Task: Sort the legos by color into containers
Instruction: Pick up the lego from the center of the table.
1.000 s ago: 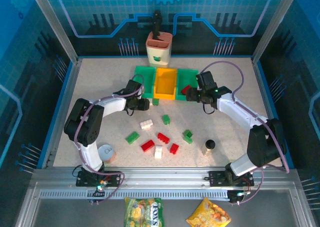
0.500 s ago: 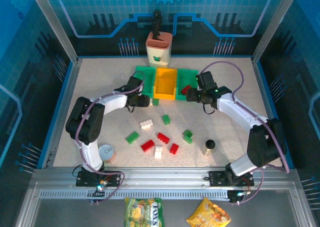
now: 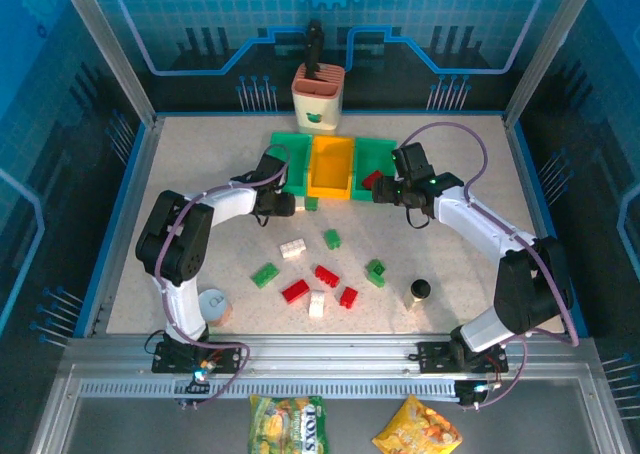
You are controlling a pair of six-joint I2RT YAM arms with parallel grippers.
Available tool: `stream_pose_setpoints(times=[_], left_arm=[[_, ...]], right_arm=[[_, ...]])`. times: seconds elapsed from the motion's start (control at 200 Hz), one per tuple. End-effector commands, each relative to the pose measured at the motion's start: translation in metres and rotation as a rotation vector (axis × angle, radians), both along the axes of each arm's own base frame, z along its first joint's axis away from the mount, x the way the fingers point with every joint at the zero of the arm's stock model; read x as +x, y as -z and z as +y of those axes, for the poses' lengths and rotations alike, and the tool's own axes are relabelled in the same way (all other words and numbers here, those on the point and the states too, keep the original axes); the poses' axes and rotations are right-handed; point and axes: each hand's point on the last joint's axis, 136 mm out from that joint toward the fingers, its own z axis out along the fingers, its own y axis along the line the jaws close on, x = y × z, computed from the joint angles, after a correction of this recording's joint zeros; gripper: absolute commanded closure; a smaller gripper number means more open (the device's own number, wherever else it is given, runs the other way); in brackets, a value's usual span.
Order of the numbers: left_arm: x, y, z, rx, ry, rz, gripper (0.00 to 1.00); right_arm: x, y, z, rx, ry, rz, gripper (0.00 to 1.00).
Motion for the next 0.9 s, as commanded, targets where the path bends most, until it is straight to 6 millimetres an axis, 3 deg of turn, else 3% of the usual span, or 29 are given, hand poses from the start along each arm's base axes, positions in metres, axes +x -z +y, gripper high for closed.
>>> stream_pose_setpoints(times=[0.0,0.465,0.895], left_arm=[[-0.014,-0.002,0.008,0.035,-0.025,0.018,0.50],[-0.014,-0.011,0.011,0.047,-0.019,-0.006,0.64],[-0.030,-0.041,0.010,0.028,0.003,-0.023,0.66]], right_arm=[[0.001,-0.005,0.002,-0.002,-0.014,-0.003,0.29],[-0.001,-0.005,0.000,-0.006,-0.010,-0.004,0.29],[-0.006,-0.011,-0.003,-0.008,0.000,-0.016,0.29]])
